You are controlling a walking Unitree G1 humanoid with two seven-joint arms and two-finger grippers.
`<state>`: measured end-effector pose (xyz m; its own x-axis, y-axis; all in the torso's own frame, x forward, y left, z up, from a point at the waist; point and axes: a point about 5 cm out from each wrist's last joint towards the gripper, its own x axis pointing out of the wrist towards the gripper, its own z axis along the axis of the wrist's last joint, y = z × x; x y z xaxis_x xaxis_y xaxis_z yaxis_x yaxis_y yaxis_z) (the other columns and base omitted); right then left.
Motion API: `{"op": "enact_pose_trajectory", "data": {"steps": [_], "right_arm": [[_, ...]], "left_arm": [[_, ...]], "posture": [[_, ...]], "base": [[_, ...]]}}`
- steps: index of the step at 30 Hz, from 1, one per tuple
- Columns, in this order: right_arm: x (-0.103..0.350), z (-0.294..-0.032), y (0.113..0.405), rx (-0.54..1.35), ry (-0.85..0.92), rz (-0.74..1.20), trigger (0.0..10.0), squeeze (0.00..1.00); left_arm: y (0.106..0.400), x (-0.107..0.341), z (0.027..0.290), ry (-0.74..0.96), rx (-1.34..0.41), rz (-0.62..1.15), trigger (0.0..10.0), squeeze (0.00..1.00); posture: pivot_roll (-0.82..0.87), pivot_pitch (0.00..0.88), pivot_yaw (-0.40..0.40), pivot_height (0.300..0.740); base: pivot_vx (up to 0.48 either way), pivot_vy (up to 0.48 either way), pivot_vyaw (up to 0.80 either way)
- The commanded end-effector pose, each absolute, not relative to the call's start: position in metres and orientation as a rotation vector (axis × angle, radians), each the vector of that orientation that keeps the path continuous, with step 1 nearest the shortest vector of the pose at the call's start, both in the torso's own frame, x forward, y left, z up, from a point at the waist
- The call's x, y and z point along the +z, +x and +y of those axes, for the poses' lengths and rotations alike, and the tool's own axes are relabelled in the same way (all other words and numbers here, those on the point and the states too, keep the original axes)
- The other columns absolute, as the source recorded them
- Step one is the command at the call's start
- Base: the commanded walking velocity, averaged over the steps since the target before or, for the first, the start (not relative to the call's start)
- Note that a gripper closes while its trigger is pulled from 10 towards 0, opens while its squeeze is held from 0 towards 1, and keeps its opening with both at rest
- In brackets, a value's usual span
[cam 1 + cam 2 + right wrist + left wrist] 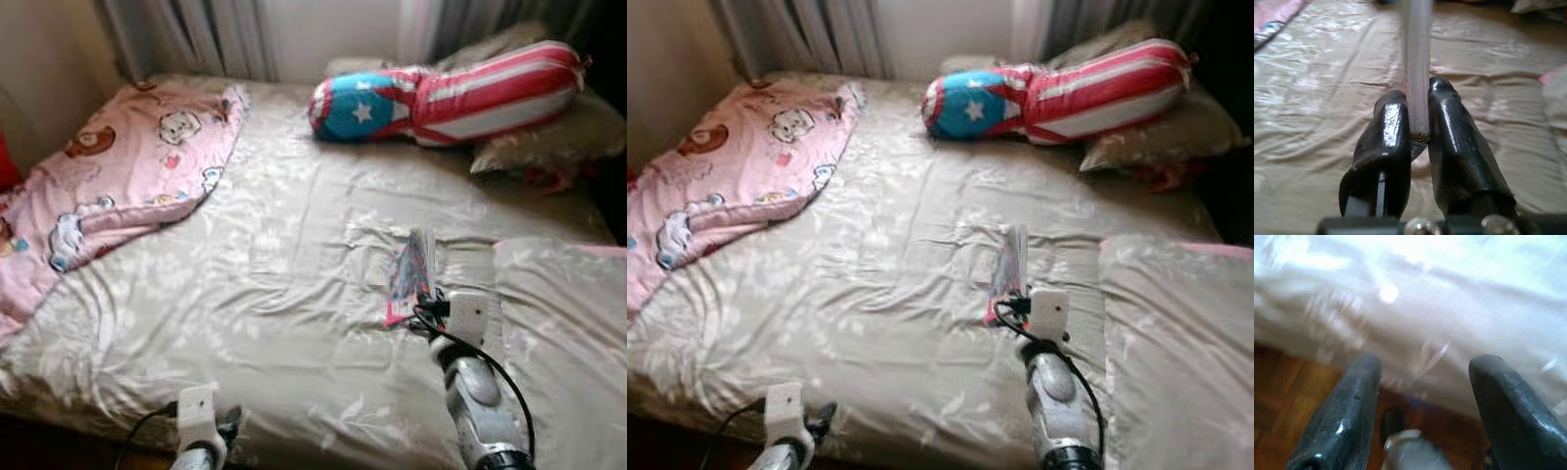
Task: Clean up the room
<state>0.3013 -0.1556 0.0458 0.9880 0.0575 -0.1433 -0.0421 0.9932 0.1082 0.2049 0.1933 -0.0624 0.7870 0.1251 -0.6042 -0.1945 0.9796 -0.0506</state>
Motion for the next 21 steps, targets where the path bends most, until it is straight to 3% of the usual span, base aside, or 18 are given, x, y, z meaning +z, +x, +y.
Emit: {"op": "enact_pose_trajectory", "data": {"steps": [1, 7, 21], "right_arm": [[0.053, -0.146, 0.303, 0.084, 0.114, 0.104, 10.0, 0.0], [0.053, -0.144, 0.301, 0.09, 0.12, 0.1, 10.0, 0.0], [0.058, -0.143, 0.299, 0.08, 0.176, 0.055, 10.0, 0.0]], "left_arm": [[0.199, -0.065, 0.197, -0.102, 0.177, 0.652, 10.0, 0.0], [0.209, -0.056, 0.198, -0.106, 0.165, 0.579, 10.0, 0.0], [0.237, 0.005, 0.195, -0.011, 0.022, 0.155, 10.0, 0.0]], "posture": [[-0.01, 0.113, -0.011, 0.74], [-0.02, 0.115, -0.007, 0.74], [-0.01, 0.119, -0.004, 0.74]], "base": [[0.0, 0.0, 0.0], [0.0, 0.0, 0.0], [0.0, 0.0, 0.0]]}}
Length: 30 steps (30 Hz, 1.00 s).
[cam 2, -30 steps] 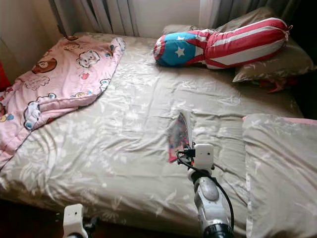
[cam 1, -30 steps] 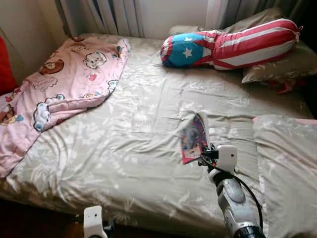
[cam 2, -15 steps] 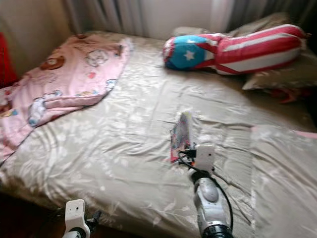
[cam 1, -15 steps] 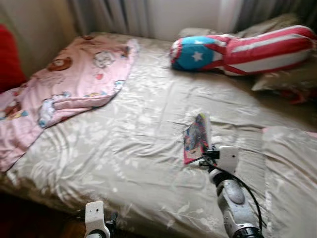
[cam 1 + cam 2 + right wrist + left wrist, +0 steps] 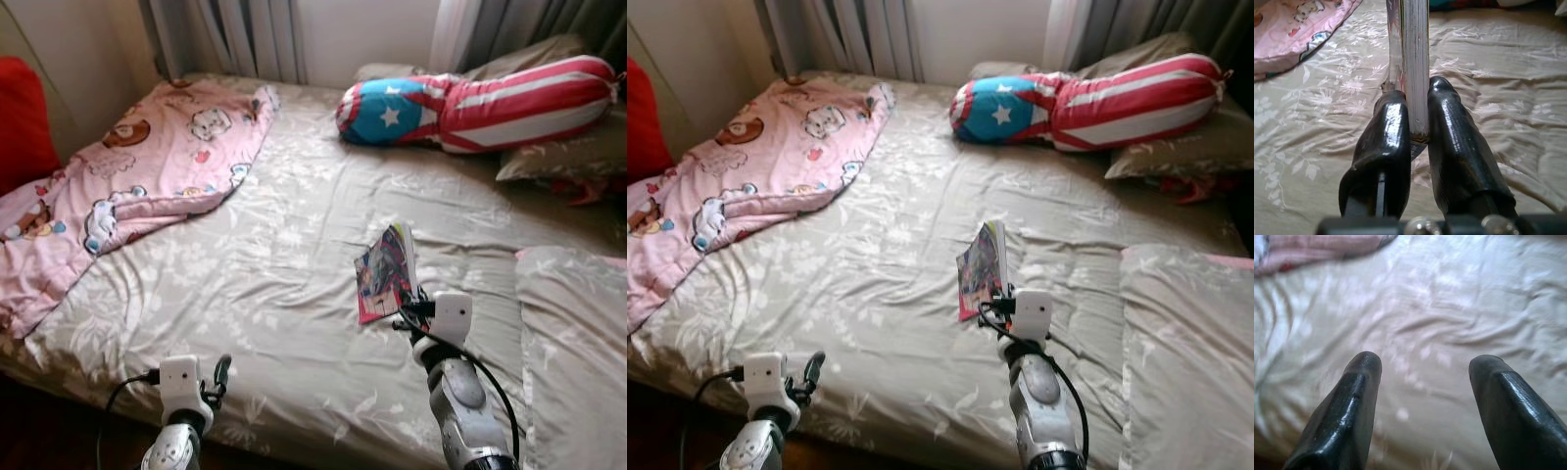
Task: Clean up the room
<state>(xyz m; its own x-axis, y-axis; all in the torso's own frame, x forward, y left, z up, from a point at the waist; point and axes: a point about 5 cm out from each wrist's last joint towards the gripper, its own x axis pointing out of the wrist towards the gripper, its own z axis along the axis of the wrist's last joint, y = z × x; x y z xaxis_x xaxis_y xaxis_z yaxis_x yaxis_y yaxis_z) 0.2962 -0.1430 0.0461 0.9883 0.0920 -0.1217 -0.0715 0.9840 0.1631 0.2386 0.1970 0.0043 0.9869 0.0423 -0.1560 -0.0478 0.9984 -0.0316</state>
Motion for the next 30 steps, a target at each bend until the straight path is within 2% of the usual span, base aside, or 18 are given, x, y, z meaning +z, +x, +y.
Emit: {"op": "enact_pose_trajectory", "data": {"steps": [1, 9, 18, 29, 30], "right_arm": [[0.059, -0.144, 0.3, 0.074, 0.187, 0.053, 10.0, 0.0], [0.063, -0.147, 0.302, 0.064, 0.198, 0.044, 10.0, 0.0], [0.065, -0.145, 0.299, 0.07, 0.208, 0.009, 10.0, 0.0], [0.061, -0.145, 0.297, 0.069, 0.21, 0.031, 10.0, 0.0], [0.061, -0.145, 0.297, 0.072, 0.218, 0.033, 10.0, 0.0]], "left_arm": [[0.238, 0.007, 0.195, -0.01, 0.031, 0.144, 10.0, 0.0], [0.247, 0.021, 0.194, -0.034, 0.085, 0.09, 10.0, 0.0], [0.251, 0.027, 0.189, -0.034, 0.076, 0.09, 10.0, 0.0], [0.248, 0.025, 0.187, -0.035, 0.064, 0.115, 10.0, 0.0], [0.248, 0.025, 0.187, -0.035, 0.062, 0.117, 10.0, 0.0]], "posture": [[-0.01, 0.12, -0.005, 0.74], [-0.02, 0.115, -0.008, 0.74], [-0.02, 0.098, -0.001, 0.691], [-0.03, 0.085, 0.011, 0.691], [-0.03, 0.084, 0.011, 0.681]], "base": [[0.0, 0.0, 0.0], [0.0, 0.0, 0.0], [0.0, 0.0, 0.0], [0.0, 0.0, 0.0], [0.0, 0.0, 0.0]]}}
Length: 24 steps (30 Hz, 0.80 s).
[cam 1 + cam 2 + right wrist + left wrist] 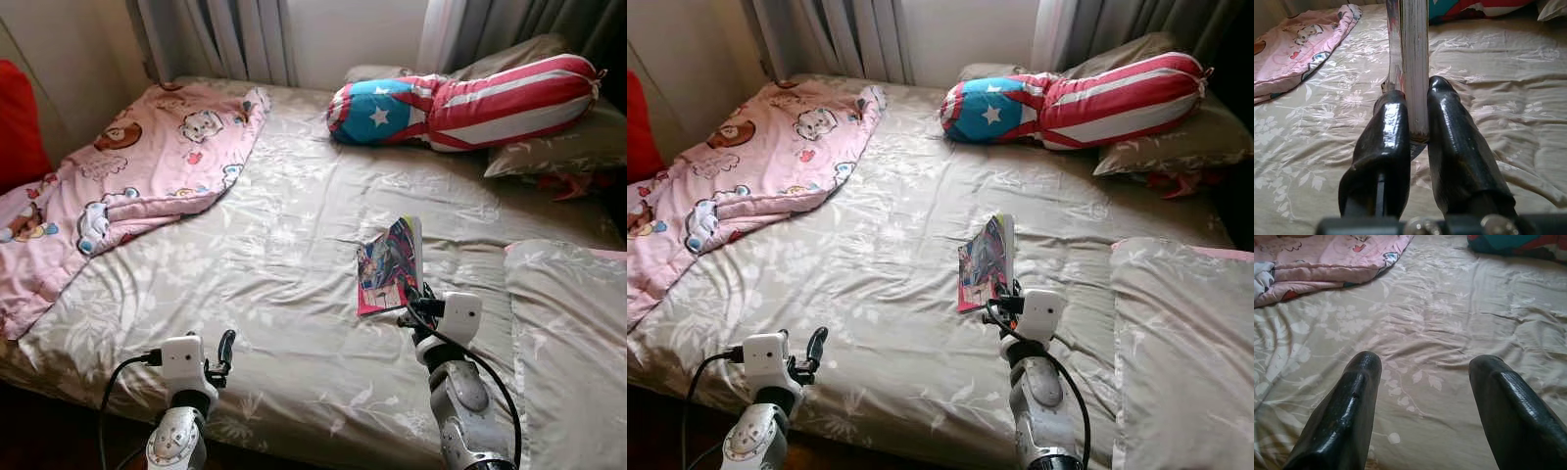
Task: Clean up the room
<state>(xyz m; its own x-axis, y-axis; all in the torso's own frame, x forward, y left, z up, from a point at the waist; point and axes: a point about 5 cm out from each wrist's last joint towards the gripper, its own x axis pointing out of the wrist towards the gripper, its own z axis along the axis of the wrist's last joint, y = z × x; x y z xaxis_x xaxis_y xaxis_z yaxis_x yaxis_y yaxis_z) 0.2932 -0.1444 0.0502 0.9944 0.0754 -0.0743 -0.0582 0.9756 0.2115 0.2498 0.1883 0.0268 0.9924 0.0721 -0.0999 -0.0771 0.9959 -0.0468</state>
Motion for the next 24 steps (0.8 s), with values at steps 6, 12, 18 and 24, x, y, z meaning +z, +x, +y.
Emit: {"op": "enact_pose_trajectory", "data": {"steps": [6, 12, 18, 24], "right_arm": [[0.0632, -0.1448, 0.2965, 0.064, 0.22, 0.003, 10.0, 0.0], [0.0614, -0.1455, 0.297, 0.063, 0.2, 0.019, 10.0, 0.0], [0.0599, -0.147, 0.298, 0.06, 0.192, 0.04, 10.0, 0.0], [0.0608, -0.1474, 0.2976, 0.048, 0.198, 0.019, 10.0, 0.0]], "left_arm": [[0.2493, 0.0266, 0.1872, -0.036, 0.058, 0.118, 10.0, 0.0], [0.2496, 0.0271, 0.1886, -0.033, 0.062, 0.12, 10.0, 0.0], [0.2495, 0.0285, 0.1902, -0.034, 0.07, 0.119, 10.0, 0.0], [0.2493, 0.0281, 0.191, -0.034, 0.074, 0.122, 10.0, 0.0]], "posture": [[-0.03, 0.085, 0.011, 0.661], [-0.02, 0.095, 0.007, 0.661], [-0.02, 0.105, 0.006, 0.657], [-0.02, 0.108, 0.007, 0.638]], "base": [[0.0, 0.0, 0.0], [0.0, 0.0, 0.0], [0.0, 0.0, 0.0], [0.0, 0.0, 0.0]]}}
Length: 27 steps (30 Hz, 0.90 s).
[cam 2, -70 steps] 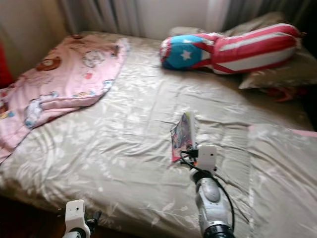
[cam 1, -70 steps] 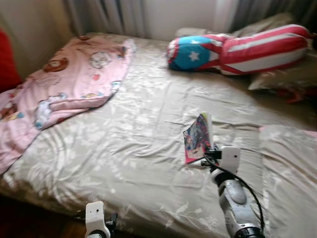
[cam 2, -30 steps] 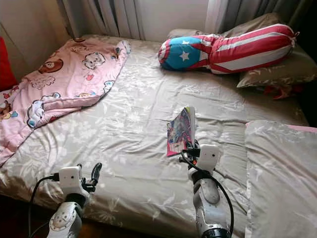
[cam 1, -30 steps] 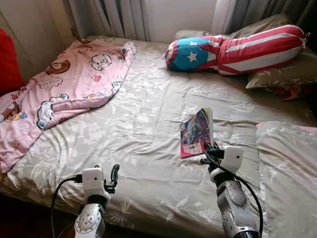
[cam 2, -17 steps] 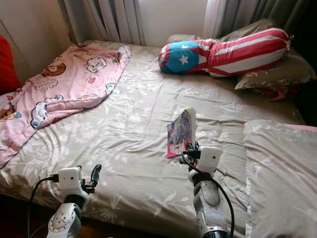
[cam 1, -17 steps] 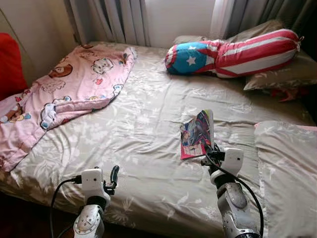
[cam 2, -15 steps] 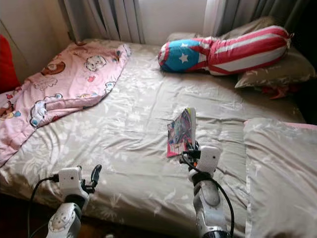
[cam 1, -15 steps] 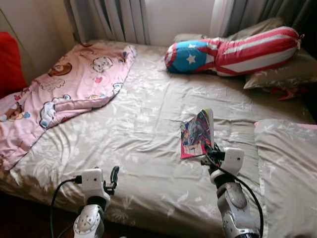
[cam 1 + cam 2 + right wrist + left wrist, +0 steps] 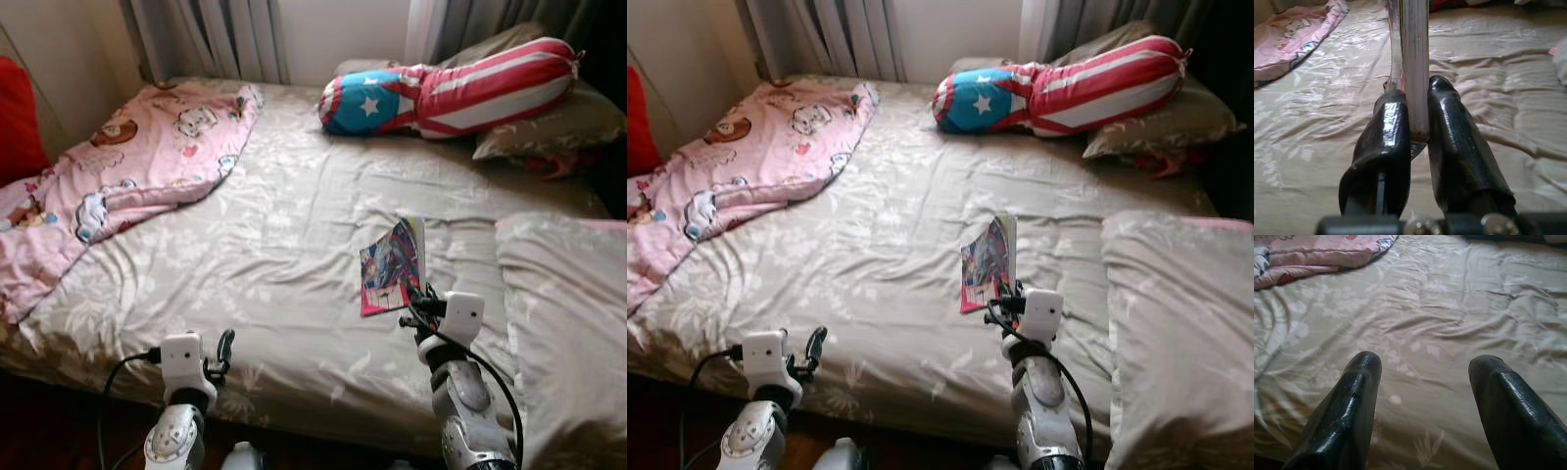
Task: Clean up the room
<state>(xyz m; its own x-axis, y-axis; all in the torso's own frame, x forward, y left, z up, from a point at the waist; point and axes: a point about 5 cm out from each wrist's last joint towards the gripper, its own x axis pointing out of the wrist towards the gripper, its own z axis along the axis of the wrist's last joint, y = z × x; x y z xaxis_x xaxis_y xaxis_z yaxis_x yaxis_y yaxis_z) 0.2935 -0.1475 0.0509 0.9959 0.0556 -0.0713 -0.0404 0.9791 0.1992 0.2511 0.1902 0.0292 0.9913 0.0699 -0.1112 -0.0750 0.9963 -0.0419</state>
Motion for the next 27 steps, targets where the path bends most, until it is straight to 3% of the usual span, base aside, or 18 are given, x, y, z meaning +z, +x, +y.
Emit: {"op": "enact_pose_trajectory", "data": {"steps": [1, 27], "right_arm": [[0.0604, -0.1471, 0.2974, 0.047, 0.2, 0.021, 10.0, 0.0], [0.0589, -0.1417, 0.2976, 0.081, 0.205, 0.036, 10.0, 0.0]], "left_arm": [[0.2494, 0.0285, 0.1917, -0.034, 0.076, 0.122, 10.0, 0.0], [0.2499, 0.0293, 0.192, -0.035, 0.079, 0.133, 10.0, 0.0]], "posture": [[-0.01, 0.109, 0.007, 0.638], [-0.01, 0.115, 0.007, 0.638]], "base": [[0.0, 0.0, 0.0], [0.0, 0.0, 0.0]]}}
